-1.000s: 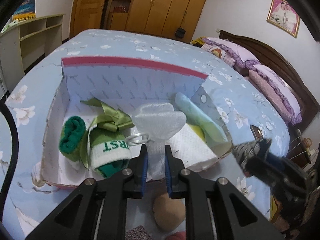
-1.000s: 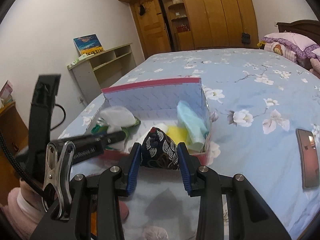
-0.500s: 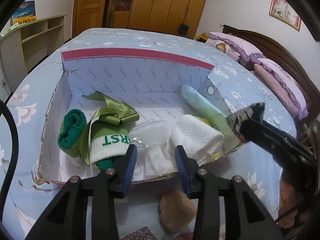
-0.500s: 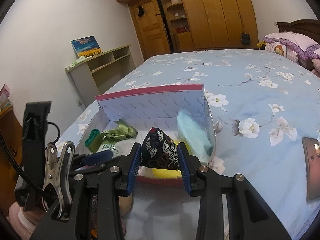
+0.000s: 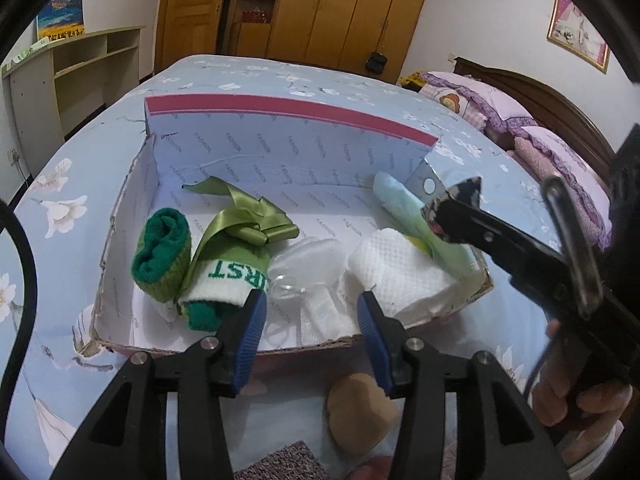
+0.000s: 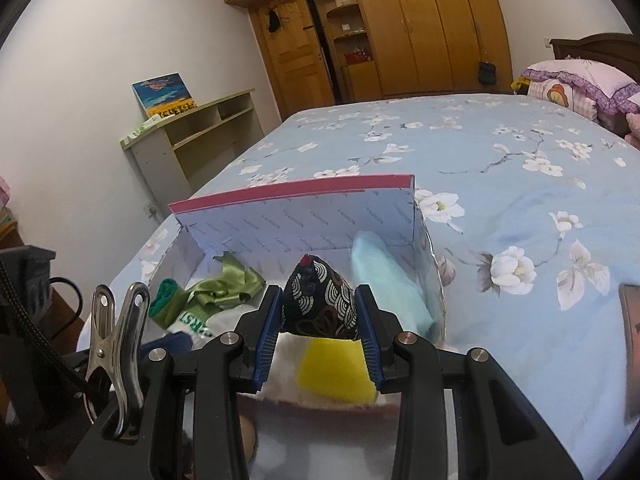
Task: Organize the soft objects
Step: 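Carry the mesh bag and navy pouch into the box, opening both grippers, then grasp the brown knit sock with the left gripper, then grasp the beige foam egg with the right gripper while the left holds the knit sock, then carry the knit sock and foam egg down into the pink box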
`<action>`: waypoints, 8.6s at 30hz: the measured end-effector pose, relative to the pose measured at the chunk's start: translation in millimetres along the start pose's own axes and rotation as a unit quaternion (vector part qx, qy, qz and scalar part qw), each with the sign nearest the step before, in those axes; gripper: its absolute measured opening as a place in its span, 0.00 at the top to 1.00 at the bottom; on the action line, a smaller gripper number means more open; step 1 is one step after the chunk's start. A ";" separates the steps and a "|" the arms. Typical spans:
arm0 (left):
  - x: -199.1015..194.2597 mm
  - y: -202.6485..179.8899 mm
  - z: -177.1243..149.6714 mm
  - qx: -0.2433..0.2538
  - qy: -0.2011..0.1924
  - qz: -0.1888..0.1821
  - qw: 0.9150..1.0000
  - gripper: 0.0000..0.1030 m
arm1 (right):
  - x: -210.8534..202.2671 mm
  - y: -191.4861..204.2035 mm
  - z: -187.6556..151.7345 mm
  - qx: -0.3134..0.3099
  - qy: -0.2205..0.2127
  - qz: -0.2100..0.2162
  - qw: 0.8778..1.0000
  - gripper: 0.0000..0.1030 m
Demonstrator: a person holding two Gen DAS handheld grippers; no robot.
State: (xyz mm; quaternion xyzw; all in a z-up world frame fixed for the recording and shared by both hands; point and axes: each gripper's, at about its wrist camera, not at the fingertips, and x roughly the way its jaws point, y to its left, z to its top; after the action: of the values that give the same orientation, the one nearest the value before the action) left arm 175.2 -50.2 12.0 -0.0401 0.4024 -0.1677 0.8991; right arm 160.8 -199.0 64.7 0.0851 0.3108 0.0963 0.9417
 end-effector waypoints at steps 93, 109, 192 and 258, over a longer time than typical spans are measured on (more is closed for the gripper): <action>-52.0 0.4 -94.8 0.041 0.047 0.036 0.997 0.47 | -62.9 10.5 -83.6 0.042 0.036 0.027 0.998 0.51; -74.7 24.5 -92.0 -0.005 0.020 0.003 1.000 0.80 | -50.5 30.0 -93.0 0.015 0.071 0.049 0.996 0.51; -75.8 12.2 42.8 0.001 -0.063 -0.001 0.998 0.80 | -58.3 48.9 -6.7 -0.064 0.006 0.031 0.997 0.70; 65.9 30.8 62.9 -0.015 -0.020 0.080 0.996 0.48 | 86.6 -8.2 0.2 -0.016 0.052 -0.031 0.998 0.60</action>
State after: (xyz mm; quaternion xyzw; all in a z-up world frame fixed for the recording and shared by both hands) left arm 270.7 -47.3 1.1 -0.0244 0.3885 -0.0882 0.9169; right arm 230.3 -186.6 13.8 0.0550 0.3602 0.0766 0.9281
